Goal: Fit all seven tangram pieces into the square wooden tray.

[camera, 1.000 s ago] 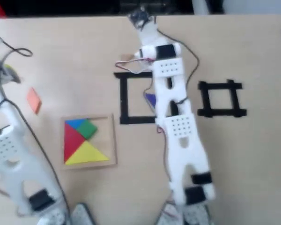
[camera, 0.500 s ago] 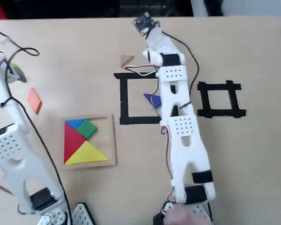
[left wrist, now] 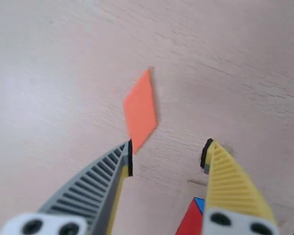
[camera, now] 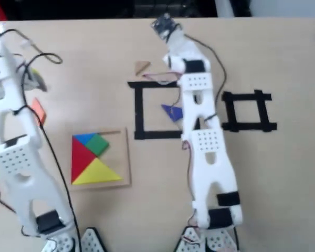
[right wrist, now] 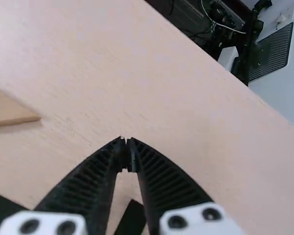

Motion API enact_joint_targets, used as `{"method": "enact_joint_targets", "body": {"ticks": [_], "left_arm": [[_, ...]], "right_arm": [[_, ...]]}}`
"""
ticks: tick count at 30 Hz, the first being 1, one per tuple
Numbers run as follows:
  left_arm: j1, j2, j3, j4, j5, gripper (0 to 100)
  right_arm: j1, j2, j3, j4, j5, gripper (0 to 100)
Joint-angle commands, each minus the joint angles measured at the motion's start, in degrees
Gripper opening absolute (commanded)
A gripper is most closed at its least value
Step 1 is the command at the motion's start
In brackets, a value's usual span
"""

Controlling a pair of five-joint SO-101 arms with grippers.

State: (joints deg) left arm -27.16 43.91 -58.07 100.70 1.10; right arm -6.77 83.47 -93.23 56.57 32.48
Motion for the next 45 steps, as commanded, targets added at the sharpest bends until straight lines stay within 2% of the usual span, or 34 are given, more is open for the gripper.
{"method": "enact_joint_targets", "body": {"ticks": [1,5,9,13,15,18,22,37,40,45], "left_arm": [[6.5,-4.0,-0.5,-0.1,-0.7,25],[10.5,-4.0,-1.0,-0.1,-0.4,25],[10.9,-4.0,-2.4,0.1,-0.3,25],[12.4,-4.0,-2.3,0.2,-0.3,25],[12.5,-3.5,-1.9,0.2,0.8,25],[12.2,-4.0,2.6,0.2,6.7,25],[11.9,-4.0,5.2,0.2,6.3,25],[12.0,-3.4,8.9,0.0,6.2,25],[12.0,-3.4,9.9,0.0,6.2,25],[11.6,-3.9,10.0,0.0,6.2,25]], "right_arm": [[1.9,-14.0,-2.5,12.3,-3.8,1.1],[1.9,-18.1,-2.6,23.2,-4.0,1.1],[2.0,-21.3,-2.5,34.7,-4.0,1.1],[2.4,-22.5,-2.5,41.1,-4.0,1.1],[3.3,-21.9,-2.4,41.9,-4.2,1.1],[5.5,-19.6,-2.3,42.1,-7.3,1.1],[7.7,-14.5,-2.3,42.2,-9.8,1.1],[17.3,-6.0,-2.2,44.2,4.0,1.1],[21.5,-4.6,-2.3,42.8,4.6,1.1],[19.0,-4.6,-2.5,40.5,3.3,1.1]]}}
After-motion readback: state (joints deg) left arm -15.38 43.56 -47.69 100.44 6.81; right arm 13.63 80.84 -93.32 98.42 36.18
